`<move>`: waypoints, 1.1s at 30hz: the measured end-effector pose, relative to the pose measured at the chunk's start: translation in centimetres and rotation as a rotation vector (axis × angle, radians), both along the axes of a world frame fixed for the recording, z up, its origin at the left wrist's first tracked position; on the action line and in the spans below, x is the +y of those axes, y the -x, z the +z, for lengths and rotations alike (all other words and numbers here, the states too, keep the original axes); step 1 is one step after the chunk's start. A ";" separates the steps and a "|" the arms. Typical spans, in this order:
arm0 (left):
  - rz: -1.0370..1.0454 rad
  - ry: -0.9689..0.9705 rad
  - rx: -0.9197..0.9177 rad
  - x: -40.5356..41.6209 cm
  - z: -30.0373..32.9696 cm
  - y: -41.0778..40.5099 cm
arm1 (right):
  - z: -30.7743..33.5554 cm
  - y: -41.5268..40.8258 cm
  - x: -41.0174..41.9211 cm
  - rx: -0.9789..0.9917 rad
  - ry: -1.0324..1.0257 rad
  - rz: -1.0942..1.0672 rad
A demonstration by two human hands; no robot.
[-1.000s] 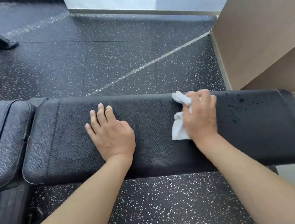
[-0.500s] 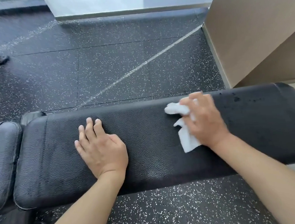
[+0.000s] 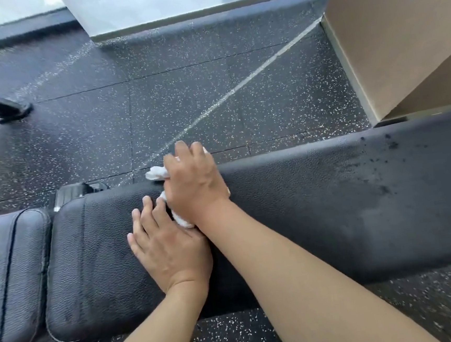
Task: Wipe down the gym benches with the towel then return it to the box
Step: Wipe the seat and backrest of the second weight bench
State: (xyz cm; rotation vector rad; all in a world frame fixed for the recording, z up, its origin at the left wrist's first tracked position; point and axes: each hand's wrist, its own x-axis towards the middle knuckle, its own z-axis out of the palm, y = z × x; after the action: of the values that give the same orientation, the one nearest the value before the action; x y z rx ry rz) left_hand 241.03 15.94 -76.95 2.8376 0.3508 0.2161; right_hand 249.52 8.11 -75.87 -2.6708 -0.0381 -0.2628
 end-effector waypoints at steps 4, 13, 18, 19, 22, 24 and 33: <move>0.003 -0.004 -0.013 -0.2 0.0 0.1 | 0.2 2.1 -6.9 -0.019 0.029 0.150; -0.005 -0.033 0.023 0.1 -0.4 -0.1 | -0.5 7.2 -24.0 0.026 0.127 -0.357; -0.001 -0.041 0.032 0.2 -0.2 -0.3 | -0.7 1.8 -12.8 0.108 0.126 -0.181; 0.000 -0.045 0.034 0.1 -0.1 -0.4 | -0.7 0.5 -9.5 0.124 0.099 -0.121; -0.009 -0.055 0.039 -0.2 0.1 -0.5 | -0.4 -2.6 -1.1 0.188 0.000 0.015; -0.003 -0.058 0.044 -0.1 -0.1 -0.4 | -0.3 -3.9 1.4 0.238 -0.044 0.048; -0.004 -0.064 0.037 -0.2 -0.3 -0.3 | 0.3 3.1 -20.9 0.214 0.112 -0.110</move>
State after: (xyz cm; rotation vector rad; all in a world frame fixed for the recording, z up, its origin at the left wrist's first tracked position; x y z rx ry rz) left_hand 241.29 15.75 -77.20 2.9083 0.3513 0.1769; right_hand 246.43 -12.74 -75.59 -2.8007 0.1665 -0.0074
